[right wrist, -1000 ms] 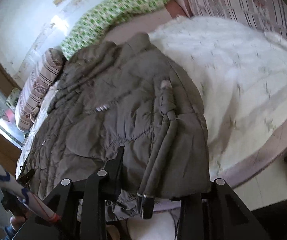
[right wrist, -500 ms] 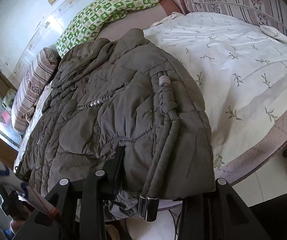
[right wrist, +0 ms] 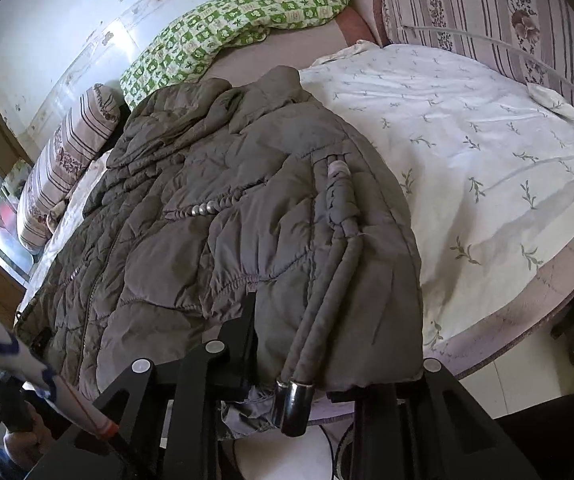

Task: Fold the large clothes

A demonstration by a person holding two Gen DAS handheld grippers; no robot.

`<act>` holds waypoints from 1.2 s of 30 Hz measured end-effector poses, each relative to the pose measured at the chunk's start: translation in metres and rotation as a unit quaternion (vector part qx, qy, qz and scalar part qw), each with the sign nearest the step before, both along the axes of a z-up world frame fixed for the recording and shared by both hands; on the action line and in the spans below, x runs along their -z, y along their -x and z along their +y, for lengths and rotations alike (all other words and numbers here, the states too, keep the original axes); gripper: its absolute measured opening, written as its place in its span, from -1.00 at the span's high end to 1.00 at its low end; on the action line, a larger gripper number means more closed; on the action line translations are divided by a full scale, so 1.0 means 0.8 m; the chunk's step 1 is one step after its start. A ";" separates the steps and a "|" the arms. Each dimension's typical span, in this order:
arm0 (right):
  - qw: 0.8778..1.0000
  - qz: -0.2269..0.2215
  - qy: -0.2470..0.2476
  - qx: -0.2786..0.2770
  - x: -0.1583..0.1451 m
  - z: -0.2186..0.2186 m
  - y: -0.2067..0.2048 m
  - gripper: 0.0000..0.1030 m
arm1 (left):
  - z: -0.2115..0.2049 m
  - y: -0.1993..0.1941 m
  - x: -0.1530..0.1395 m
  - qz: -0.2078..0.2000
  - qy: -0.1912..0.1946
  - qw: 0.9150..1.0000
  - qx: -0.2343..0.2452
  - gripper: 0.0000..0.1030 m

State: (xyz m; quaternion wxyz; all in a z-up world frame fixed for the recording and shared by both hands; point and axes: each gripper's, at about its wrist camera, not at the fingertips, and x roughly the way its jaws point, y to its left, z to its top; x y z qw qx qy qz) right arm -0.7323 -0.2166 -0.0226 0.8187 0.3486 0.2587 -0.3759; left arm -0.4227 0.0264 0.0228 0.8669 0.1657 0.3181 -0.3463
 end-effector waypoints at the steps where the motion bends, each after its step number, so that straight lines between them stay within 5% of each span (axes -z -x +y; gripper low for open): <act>1: 1.000 0.000 -0.001 0.001 0.000 0.000 0.000 0.46 | -0.001 0.000 0.000 -0.001 -0.002 1.000 -0.001 0.07; 23: 1.000 0.008 0.012 0.003 -0.001 0.005 -0.003 0.49 | -0.001 -0.004 0.007 0.009 -0.011 1.000 -0.010 -0.13; 36: 0.999 -0.002 0.034 -0.001 -0.010 0.011 -0.001 0.62 | 0.003 0.000 -0.002 0.010 0.009 1.000 0.010 0.34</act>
